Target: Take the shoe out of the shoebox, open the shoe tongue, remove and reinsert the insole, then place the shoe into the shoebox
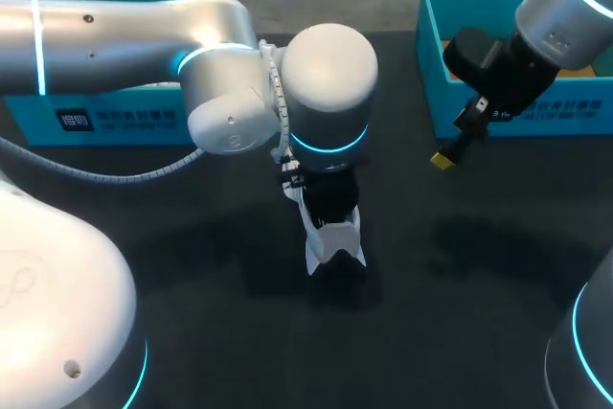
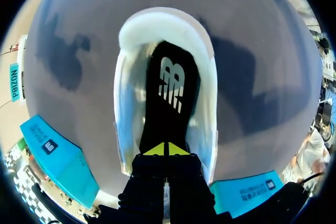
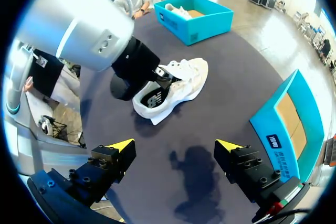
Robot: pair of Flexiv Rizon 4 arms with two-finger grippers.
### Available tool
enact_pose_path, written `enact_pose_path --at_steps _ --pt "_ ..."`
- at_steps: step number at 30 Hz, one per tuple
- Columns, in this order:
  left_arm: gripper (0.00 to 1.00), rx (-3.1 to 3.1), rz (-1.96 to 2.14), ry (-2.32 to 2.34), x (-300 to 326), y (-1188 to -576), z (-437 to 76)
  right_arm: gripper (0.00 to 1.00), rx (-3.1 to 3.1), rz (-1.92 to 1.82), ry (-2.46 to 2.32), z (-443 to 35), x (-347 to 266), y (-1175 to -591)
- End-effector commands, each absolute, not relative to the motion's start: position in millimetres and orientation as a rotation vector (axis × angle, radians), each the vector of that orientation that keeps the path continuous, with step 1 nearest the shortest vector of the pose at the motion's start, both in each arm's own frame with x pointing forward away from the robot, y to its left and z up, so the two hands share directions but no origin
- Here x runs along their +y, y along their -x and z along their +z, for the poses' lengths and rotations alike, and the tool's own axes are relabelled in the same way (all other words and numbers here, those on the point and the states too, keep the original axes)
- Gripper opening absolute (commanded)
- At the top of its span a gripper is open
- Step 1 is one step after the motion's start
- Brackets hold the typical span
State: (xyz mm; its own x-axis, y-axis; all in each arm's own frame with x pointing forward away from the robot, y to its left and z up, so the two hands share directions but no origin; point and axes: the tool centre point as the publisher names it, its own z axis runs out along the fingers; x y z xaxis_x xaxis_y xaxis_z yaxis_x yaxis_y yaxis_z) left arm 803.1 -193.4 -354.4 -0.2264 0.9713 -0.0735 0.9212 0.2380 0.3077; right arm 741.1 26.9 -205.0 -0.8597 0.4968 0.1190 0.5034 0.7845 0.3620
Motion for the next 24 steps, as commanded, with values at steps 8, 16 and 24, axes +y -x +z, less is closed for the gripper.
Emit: enact_pose_path --at_steps 8,16,24 --pt "0.81 2.26 0.315 -1.794 -185 -805 -348 1.0 -2.95 -0.604 0.828 -205 27 -742" --pt "1.0 2.262 0.31 -1.799 -183 -804 -347 1.0 -2.95 -0.604 0.828 -205 27 -742" --pt "1.0 2.245 0.324 -1.87 -189 -812 -349 1.0 -2.95 -0.604 0.828 -205 27 -742"
